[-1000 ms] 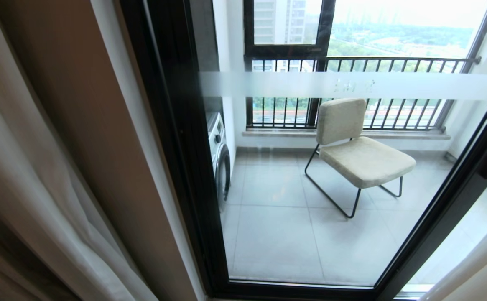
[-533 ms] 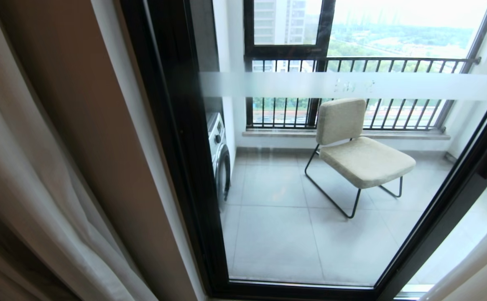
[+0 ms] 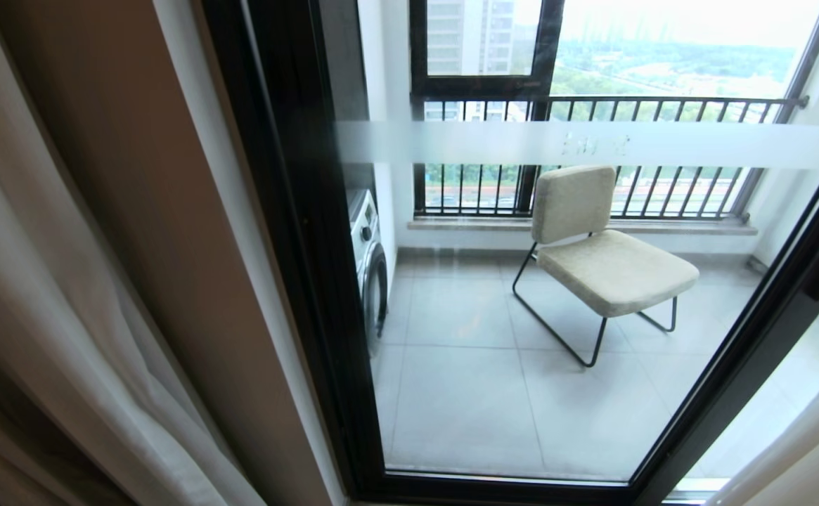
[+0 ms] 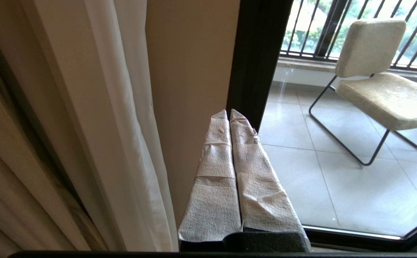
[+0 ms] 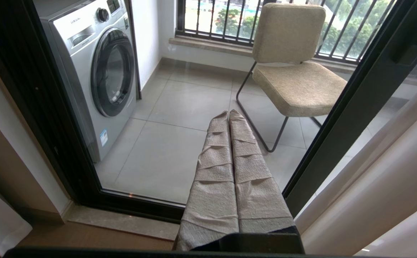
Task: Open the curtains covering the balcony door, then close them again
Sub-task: Pull the inner curtains open on both sides
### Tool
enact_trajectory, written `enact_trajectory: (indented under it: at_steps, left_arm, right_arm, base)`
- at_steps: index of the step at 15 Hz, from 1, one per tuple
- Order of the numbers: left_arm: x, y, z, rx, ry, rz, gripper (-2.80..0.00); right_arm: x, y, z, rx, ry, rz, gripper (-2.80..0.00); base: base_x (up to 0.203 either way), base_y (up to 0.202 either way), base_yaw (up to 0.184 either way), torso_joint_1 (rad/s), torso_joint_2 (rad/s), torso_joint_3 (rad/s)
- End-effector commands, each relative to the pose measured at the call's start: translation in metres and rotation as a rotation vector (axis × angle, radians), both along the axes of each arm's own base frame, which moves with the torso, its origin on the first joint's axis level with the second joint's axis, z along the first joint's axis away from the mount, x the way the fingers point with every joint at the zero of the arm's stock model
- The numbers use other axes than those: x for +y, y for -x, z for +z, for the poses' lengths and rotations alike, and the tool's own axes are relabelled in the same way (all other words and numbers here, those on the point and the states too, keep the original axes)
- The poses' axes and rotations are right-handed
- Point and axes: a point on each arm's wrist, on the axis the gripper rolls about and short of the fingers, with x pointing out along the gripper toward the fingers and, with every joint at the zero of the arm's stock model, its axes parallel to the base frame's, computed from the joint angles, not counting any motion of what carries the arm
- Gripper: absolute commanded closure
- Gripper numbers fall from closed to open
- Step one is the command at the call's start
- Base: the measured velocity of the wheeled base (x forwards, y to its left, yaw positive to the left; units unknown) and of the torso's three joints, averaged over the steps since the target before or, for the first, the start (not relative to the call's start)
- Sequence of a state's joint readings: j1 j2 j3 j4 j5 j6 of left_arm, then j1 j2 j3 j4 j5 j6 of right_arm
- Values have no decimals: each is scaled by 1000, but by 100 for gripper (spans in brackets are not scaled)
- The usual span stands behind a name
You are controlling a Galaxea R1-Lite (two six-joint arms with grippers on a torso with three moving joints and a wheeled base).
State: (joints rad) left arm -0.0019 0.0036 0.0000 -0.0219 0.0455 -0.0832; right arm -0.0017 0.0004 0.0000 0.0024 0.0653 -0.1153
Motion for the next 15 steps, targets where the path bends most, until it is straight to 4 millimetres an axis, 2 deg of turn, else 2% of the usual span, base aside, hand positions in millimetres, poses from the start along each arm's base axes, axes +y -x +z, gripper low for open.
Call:
enact_trajectory:
  at_steps: [1, 15]
  left_arm:
    - [0, 0, 0, -3, 0, 1, 0]
    - [0, 0, 0, -3, -2, 1, 0]
  right_arm:
    - [0, 0, 0, 0, 1, 1, 0]
    - [0, 0, 0, 0, 1, 1, 0]
  base:
    - [0, 0, 0, 0, 0, 0]
    - [0, 0, 0, 0, 0, 0]
